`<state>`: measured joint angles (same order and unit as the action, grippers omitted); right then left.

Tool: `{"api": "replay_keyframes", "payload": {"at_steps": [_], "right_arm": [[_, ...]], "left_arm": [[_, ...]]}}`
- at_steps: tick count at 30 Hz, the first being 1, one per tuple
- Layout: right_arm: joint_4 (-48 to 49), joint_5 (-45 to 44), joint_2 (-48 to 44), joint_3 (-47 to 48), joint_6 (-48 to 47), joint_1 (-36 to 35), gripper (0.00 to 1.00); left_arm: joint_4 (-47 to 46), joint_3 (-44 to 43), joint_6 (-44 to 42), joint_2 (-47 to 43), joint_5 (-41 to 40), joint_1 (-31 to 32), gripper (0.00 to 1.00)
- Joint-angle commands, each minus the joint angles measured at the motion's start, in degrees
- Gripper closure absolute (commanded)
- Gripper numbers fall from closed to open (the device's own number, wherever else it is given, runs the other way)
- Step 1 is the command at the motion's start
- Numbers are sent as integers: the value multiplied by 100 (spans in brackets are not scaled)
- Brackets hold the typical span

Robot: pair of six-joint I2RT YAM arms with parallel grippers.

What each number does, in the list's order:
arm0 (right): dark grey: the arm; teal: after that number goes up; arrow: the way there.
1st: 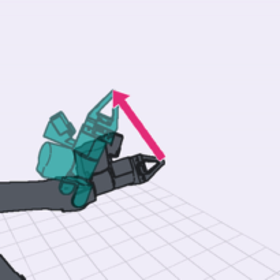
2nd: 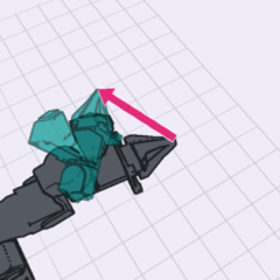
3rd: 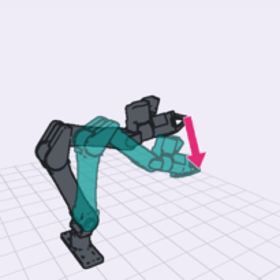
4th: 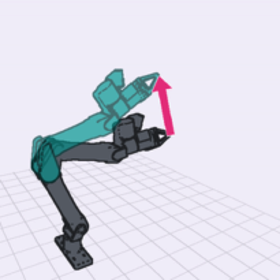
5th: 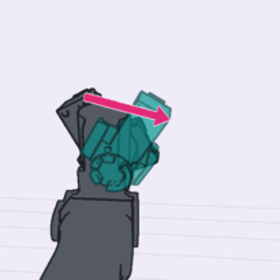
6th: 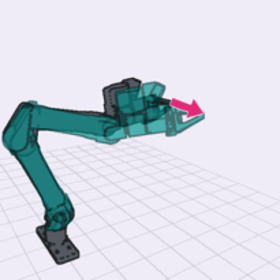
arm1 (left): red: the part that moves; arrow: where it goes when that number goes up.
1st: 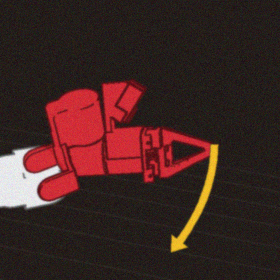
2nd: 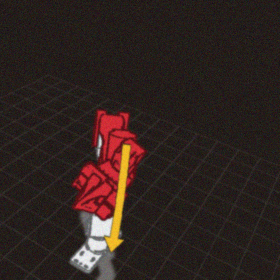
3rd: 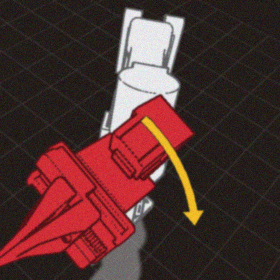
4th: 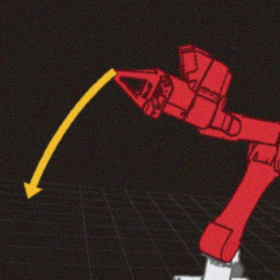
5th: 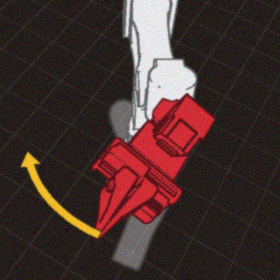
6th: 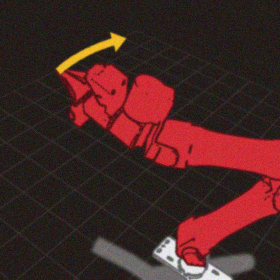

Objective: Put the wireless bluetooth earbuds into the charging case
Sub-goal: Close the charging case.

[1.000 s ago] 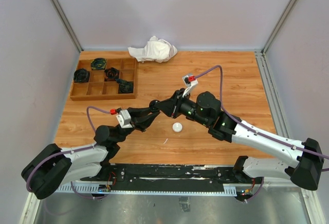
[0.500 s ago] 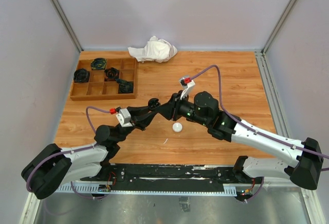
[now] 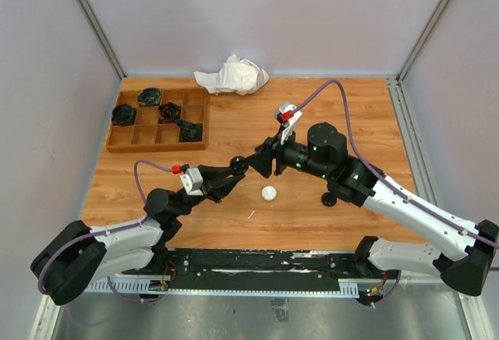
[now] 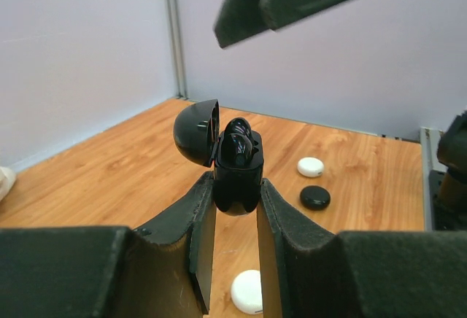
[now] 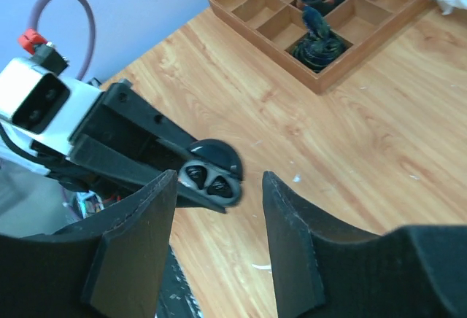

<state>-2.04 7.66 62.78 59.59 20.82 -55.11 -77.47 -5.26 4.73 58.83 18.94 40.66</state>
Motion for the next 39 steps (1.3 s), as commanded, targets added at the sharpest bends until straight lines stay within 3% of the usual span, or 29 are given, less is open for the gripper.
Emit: {"api": "replay_keyframes", "payload": {"at_steps": [1,6,12,24,31,34,39], "right_arm": [[-786,1345,-82,307,-775,710,45],[-1040,2705,197,510,-1056,1029,31],[-1070,3504,657,640,-1154,1045,21],[-981,4344,878,626,-1257,1052,27],[-1103,3955,745,476,-1385,1180,26],[-1364,3046,607,418,-1548,1237,24],[-1568,985,79,50,-1639,1317,20]], "left_arm": [[100,-170,-66,-109,557,38,100],[208,-297,-13,-20,1020,38,100],[217,-426,83,78,1225,38,100],[235,-417,913,394,939,38,100],[729,-427,1569,568,669,38,100],[1397,-538,1948,503,537,38,100],[3533,-1023,2588,398,219,38,100]]}}
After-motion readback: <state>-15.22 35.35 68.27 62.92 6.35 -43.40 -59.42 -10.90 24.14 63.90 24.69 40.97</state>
